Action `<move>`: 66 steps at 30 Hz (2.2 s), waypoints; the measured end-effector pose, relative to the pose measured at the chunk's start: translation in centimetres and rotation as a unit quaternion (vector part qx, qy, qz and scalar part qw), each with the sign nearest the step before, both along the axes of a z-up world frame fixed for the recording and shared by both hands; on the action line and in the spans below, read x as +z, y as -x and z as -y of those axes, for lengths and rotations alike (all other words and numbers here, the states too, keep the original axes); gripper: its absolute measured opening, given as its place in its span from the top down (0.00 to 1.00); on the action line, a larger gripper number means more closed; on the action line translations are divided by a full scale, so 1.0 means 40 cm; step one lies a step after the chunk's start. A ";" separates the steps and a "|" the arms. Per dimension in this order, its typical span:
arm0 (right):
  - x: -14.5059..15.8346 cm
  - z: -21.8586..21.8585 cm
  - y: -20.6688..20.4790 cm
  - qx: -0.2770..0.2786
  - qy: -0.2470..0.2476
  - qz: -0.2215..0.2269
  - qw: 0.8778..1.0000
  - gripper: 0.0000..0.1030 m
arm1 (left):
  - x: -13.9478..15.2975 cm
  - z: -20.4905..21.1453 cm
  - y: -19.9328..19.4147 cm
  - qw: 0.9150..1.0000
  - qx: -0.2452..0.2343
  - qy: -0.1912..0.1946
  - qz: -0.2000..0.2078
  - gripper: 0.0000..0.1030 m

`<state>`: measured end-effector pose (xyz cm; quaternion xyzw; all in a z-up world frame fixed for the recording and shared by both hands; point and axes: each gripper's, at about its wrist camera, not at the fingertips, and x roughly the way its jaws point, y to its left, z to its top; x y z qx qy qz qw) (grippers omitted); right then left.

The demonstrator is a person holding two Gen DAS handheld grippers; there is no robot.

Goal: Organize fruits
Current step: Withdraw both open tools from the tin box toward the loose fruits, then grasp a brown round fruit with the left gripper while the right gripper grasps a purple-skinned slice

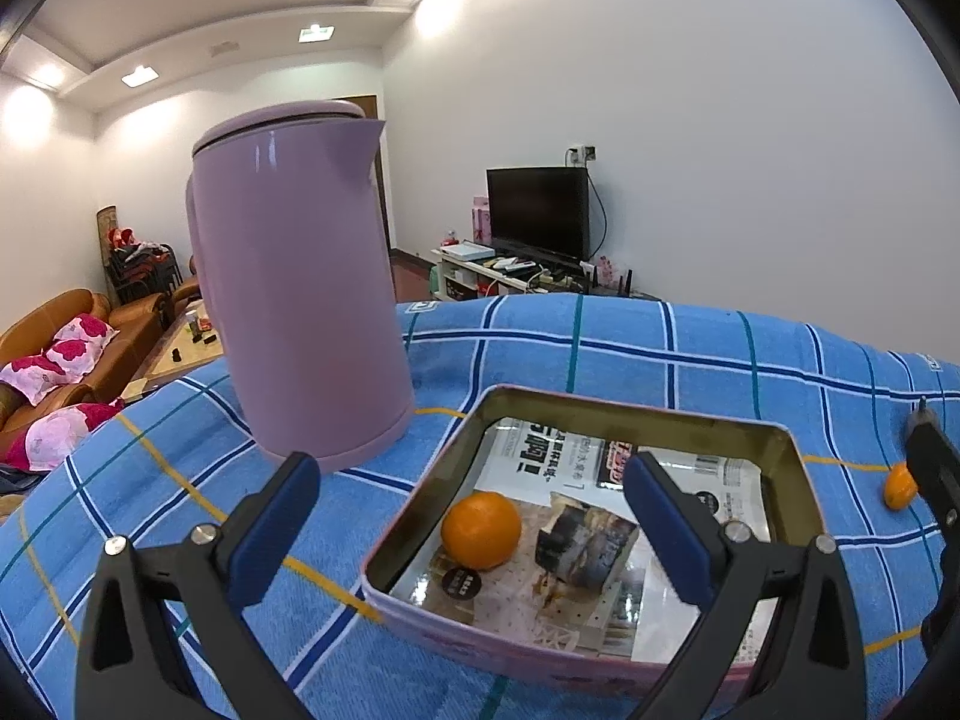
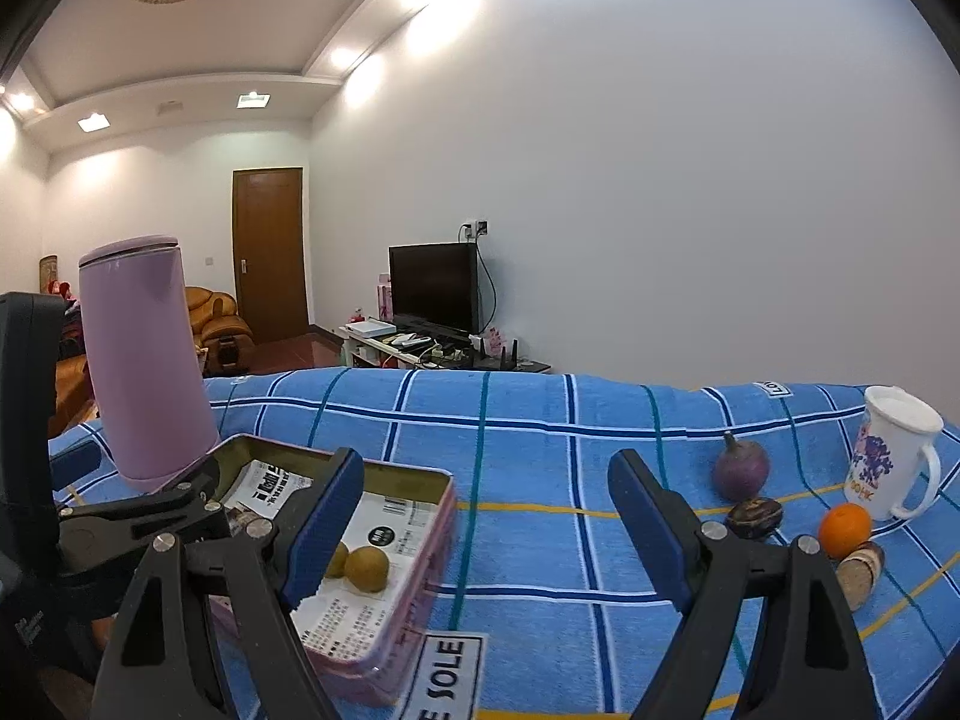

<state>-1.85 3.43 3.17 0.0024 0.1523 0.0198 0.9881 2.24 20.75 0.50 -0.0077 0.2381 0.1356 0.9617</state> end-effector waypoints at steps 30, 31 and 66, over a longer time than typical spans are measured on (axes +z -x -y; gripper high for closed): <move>0.006 0.168 0.077 -0.007 0.023 -0.002 1.000 0.18 | -0.003 0.168 0.064 0.998 -0.025 -0.053 -0.022 0.00; 0.007 0.174 0.079 -0.008 0.024 -0.003 1.000 0.18 | -0.004 0.176 0.065 0.998 -0.028 -0.054 -0.022 0.00; 0.008 0.478 0.113 -0.101 0.029 -0.022 0.994 0.18 | -0.002 0.451 0.100 0.989 -0.136 -0.054 -0.039 0.00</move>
